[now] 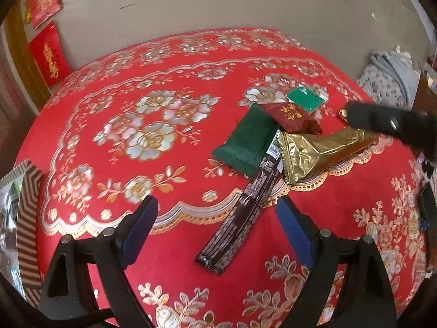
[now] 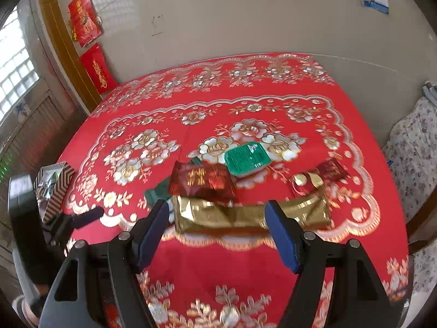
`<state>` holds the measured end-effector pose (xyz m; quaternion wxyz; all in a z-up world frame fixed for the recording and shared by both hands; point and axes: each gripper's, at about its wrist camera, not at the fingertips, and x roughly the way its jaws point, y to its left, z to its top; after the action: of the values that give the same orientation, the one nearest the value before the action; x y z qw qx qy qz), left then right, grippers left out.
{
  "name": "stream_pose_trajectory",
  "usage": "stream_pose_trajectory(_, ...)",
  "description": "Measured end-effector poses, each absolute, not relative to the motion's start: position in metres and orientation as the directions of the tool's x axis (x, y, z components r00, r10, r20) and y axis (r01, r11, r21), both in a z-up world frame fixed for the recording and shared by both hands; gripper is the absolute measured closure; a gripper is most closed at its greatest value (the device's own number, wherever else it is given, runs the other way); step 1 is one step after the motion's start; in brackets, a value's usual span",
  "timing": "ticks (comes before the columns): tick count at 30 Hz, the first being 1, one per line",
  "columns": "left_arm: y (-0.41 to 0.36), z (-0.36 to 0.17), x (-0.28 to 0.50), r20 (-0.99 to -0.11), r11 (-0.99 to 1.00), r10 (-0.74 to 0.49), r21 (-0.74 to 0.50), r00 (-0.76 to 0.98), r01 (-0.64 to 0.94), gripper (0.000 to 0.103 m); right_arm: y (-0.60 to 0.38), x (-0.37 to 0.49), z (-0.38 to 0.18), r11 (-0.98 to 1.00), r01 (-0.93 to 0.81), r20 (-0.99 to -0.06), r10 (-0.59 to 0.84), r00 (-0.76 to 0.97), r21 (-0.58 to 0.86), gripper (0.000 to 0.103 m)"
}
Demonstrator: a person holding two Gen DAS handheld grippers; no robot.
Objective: Organize snacks
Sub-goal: 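Grasp the dark brown chocolate bar with the left tool while the right tool grasps the red candy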
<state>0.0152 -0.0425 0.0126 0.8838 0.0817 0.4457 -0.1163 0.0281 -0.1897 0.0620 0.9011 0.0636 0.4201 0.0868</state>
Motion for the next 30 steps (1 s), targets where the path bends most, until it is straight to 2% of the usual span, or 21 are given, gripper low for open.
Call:
stream_pose_trajectory(13, -0.058, 0.001, 0.030, -0.819, 0.947, -0.122, 0.073, 0.560, 0.312, 0.014, -0.170, 0.088, 0.035, 0.976, -0.108, -0.814, 0.217, 0.539, 0.190, 0.027)
stream_pose_trajectory(22, -0.056, -0.001, 0.035, -0.817, 0.953, -0.150, 0.031, 0.556, 0.302, 0.015, -0.169, 0.107, 0.013, 0.975, -0.103, -0.830, 0.224, 0.511, 0.199, 0.021)
stream_pose_trajectory(24, -0.055, -0.002, 0.035, -0.817, 0.953, -0.162, 0.016, 0.553, 0.302, 0.015, -0.168, 0.105, 0.013, 0.976, -0.103, -0.826, 0.218, 0.520, 0.192, 0.027)
stream_pose_trajectory(25, -0.053, -0.002, 0.035, -0.817, 0.954, -0.170, 0.004, 0.551, 0.301, 0.017, -0.168, 0.102, 0.013, 0.974, -0.111, -0.822, 0.228, 0.522, 0.199, 0.032)
stream_pose_trajectory(26, -0.054, -0.001, 0.034, -0.814, 0.952, -0.172, 0.007, 0.555, 0.305, 0.026, -0.167, 0.101, 0.013, 0.970, -0.123, -0.819, 0.244, 0.520, 0.211, 0.044)
stream_pose_trajectory(27, -0.056, 0.001, 0.032, -0.811, 0.948, -0.181, 0.007, 0.557, 0.318, 0.032, -0.167, 0.099, 0.014, 0.968, -0.127, -0.818, 0.250, 0.518, 0.215, 0.047)
stream_pose_trajectory(29, -0.060, 0.003, 0.026, -0.809, 0.942, -0.190, 0.010, 0.556, 0.337, 0.057, -0.167, 0.094, 0.015, 0.968, -0.136, -0.816, 0.250, 0.521, 0.209, 0.053)
stream_pose_trajectory(30, -0.061, 0.004, 0.024, -0.810, 0.939, -0.193, 0.010, 0.554, 0.343, 0.060, -0.168, 0.090, 0.016, 0.969, -0.137, -0.813, 0.249, 0.527, 0.208, 0.057)
